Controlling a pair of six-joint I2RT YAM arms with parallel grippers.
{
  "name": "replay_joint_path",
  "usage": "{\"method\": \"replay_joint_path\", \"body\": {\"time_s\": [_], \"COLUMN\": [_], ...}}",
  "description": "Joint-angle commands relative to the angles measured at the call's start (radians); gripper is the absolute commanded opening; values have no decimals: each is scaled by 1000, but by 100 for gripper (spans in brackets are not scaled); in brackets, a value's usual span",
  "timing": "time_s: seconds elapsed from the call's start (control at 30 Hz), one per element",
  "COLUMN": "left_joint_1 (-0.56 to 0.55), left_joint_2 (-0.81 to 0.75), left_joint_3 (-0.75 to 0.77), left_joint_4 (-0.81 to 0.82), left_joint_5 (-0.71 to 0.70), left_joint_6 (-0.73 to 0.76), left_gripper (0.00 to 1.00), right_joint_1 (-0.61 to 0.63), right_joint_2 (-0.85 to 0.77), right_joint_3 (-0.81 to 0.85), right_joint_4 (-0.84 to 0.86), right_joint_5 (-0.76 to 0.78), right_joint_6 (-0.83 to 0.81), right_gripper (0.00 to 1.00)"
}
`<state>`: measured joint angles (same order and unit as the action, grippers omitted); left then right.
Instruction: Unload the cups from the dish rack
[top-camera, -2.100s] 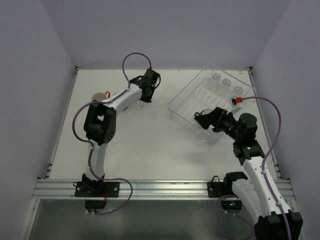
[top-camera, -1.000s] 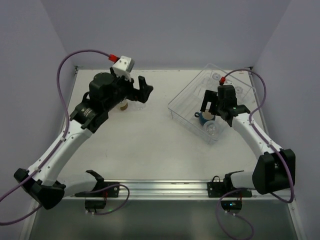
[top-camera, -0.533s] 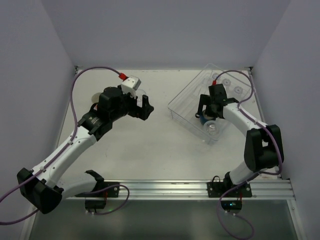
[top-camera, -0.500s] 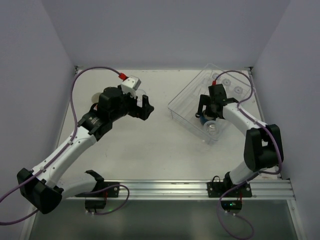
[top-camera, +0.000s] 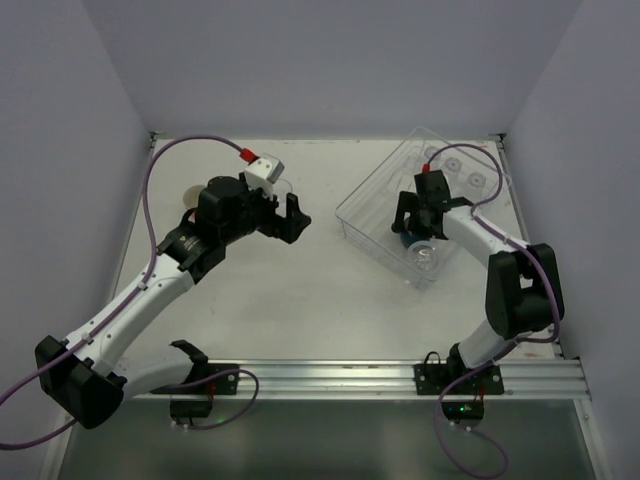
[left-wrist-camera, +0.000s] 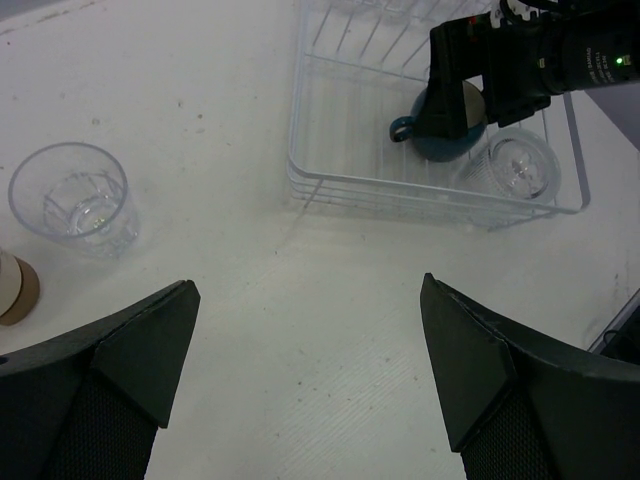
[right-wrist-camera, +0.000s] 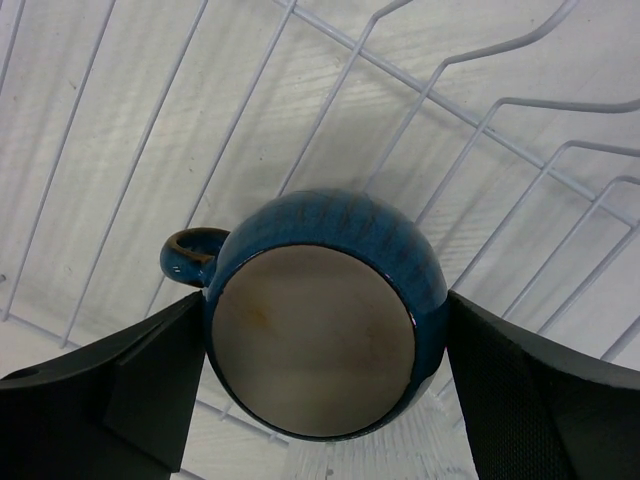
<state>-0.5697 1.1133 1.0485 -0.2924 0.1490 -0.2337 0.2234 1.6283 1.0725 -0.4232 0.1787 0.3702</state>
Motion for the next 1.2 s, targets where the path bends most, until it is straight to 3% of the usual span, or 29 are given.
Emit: {"method": "replay_joint_path", "body": {"time_s": [0.0, 0.07, 0.3, 0.53, 0.73, 1.17], "left_joint_1": [4, 4, 2, -15, -41, -99], "left_joint_2": [-1, -1, 0, 23, 106, 341], "left_joint_3": [13, 18, -1, -114, -163, -15], "left_joint_4": [61, 73, 157, 489, 712, 910], "left_joint_5": [58, 87, 217, 391, 402, 419], "left_joint_6": [-27, -38, -122, -289, -411, -483], "left_gripper": [100, 100, 99, 88, 88, 81], "right_joint_1": [7, 7, 7, 4, 4, 2], "right_joint_2": [-91, -126, -225, -373, -511, -640], "right_joint_3": [-3, -17, -59, -89, -137, -299], "right_joint_4": [73, 109, 193, 314, 434, 738], "right_joint_5": [42, 30, -60, -343, -514, -754], "right_joint_6": [6, 4, 15, 160, 306, 647], "right_gripper": [73, 64, 62, 62, 62, 62]}}
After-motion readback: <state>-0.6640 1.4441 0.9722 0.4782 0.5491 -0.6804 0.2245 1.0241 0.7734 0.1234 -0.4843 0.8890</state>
